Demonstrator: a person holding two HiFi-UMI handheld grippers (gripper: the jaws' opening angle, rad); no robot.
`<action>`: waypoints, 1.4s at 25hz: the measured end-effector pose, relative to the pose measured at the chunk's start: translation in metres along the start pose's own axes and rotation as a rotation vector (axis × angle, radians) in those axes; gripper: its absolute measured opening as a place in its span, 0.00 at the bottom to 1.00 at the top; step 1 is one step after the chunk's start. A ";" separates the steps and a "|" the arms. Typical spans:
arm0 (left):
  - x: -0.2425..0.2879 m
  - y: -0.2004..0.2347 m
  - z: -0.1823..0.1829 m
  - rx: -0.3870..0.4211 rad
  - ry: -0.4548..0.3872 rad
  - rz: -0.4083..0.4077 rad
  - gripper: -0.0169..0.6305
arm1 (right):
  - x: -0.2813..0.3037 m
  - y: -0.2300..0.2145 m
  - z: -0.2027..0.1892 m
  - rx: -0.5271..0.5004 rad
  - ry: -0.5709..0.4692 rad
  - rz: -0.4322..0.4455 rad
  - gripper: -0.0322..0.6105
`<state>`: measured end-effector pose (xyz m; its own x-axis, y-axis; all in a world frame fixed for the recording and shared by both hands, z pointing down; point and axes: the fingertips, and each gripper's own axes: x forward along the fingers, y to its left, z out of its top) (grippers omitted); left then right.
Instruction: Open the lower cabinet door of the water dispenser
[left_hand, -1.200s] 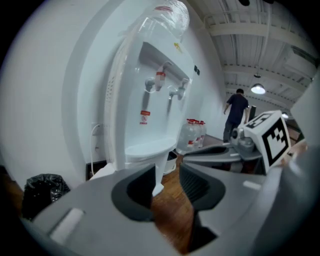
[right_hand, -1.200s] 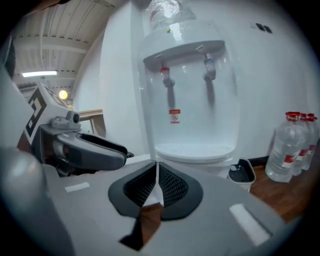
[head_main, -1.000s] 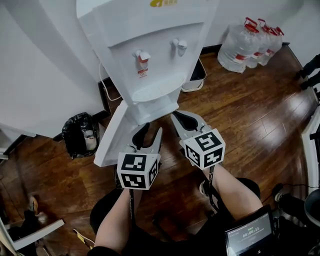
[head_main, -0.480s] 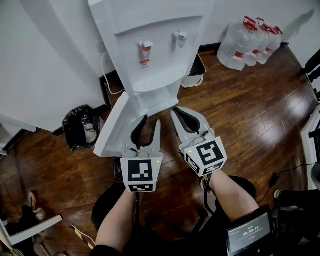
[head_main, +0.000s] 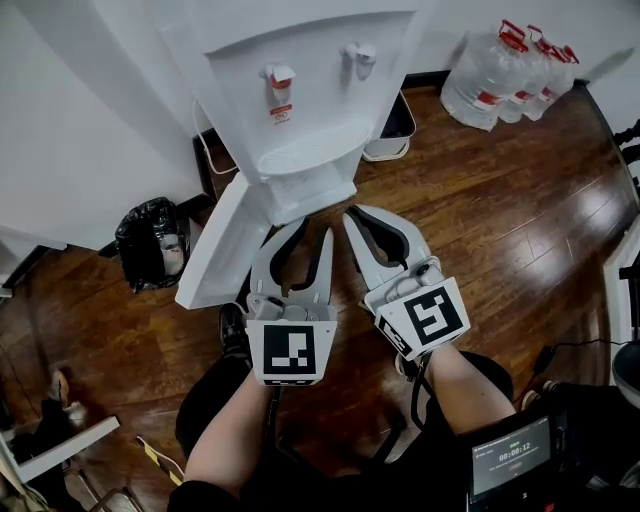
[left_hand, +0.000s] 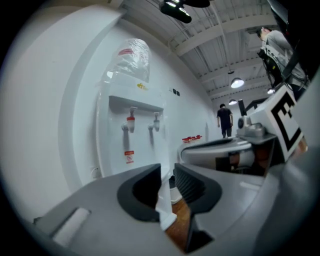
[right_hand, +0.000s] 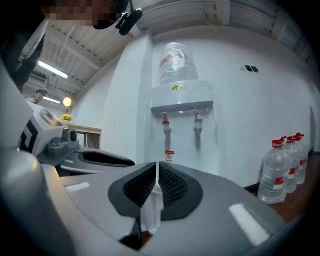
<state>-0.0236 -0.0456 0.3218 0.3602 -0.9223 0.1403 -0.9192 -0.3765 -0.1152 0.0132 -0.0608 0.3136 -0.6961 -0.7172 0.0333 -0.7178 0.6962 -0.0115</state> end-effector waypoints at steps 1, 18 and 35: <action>0.000 -0.002 0.001 0.002 0.002 -0.006 0.19 | 0.000 -0.002 0.000 0.016 -0.002 -0.002 0.08; -0.004 -0.004 -0.003 -0.050 0.017 -0.024 0.19 | -0.005 0.000 0.002 0.023 -0.005 0.021 0.07; -0.004 -0.005 -0.006 -0.047 0.030 -0.034 0.19 | -0.004 0.003 -0.001 0.019 -0.001 0.030 0.06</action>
<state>-0.0216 -0.0390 0.3281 0.3868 -0.9058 0.1730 -0.9133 -0.4022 -0.0637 0.0137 -0.0562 0.3148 -0.7176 -0.6957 0.0313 -0.6964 0.7169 -0.0318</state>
